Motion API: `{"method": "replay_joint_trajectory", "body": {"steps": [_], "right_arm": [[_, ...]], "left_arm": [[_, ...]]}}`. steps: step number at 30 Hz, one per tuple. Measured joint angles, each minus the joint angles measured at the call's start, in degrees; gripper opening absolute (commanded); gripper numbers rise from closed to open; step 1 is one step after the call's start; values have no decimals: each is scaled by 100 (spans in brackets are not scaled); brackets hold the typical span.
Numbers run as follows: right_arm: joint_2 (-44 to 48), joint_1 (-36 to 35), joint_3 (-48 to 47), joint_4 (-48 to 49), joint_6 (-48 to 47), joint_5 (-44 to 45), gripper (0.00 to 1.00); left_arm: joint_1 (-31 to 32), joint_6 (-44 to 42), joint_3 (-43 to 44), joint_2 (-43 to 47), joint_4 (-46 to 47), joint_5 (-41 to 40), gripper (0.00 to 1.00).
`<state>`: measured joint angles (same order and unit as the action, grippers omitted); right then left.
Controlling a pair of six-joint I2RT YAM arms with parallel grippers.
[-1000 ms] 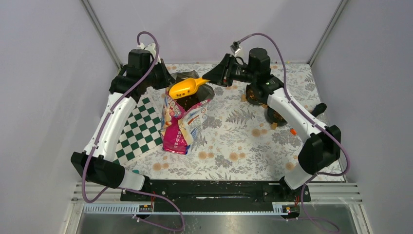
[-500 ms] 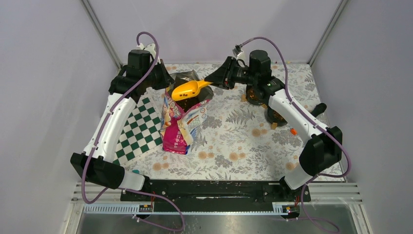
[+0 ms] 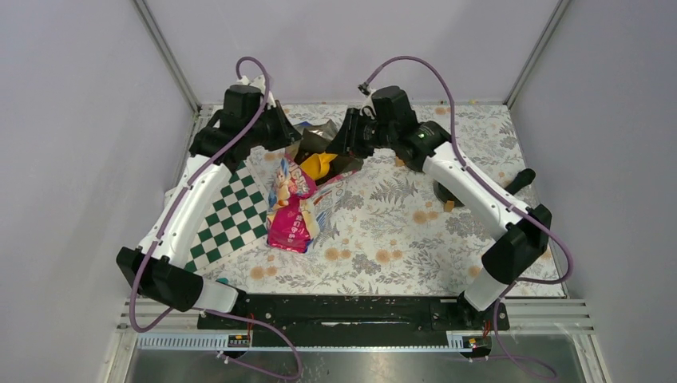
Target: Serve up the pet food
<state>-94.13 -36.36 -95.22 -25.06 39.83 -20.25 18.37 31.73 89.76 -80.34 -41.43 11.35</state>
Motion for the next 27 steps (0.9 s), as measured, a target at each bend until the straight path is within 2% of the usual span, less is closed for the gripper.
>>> {"method": "replay_joint_trajectory", "body": {"steps": [7,14,20,27], "right_arm": [[-356,-284,-308,-564,-531,732,0],[-431,-286,-59,-581,-804,835,0],[-498,13,688,229,-599,-116,0],[-837,586,920,1005,-238,-1134,0]], "left_arm": [[619,413,-4,-20,39,-588,0],[835,774,0,-153,177,-802,0],[876,953,90,-343,236,-848,0],[898,1069,332,-693,313,-870,0]]}}
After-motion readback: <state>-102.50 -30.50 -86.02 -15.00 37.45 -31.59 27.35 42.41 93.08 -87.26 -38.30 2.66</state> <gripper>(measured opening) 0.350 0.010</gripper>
